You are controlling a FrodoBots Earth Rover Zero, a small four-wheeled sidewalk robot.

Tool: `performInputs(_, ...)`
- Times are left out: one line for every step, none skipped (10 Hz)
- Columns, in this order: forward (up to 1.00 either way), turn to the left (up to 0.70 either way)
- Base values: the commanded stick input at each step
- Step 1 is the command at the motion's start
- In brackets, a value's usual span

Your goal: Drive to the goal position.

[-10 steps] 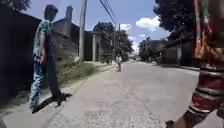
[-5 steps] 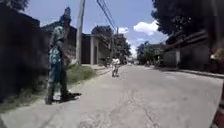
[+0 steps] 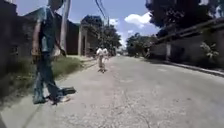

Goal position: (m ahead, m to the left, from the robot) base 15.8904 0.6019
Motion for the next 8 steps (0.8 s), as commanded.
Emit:
performInputs(1.00,-0.24)
performInputs(1.00,-0.38)
performInputs(1.00,-0.38)
performInputs(1.00,0.02)
performInputs(1.00,0.02)
performInputs(1.00,0.02)
performInputs(1.00,-0.02)
performInputs(1.00,-0.27)
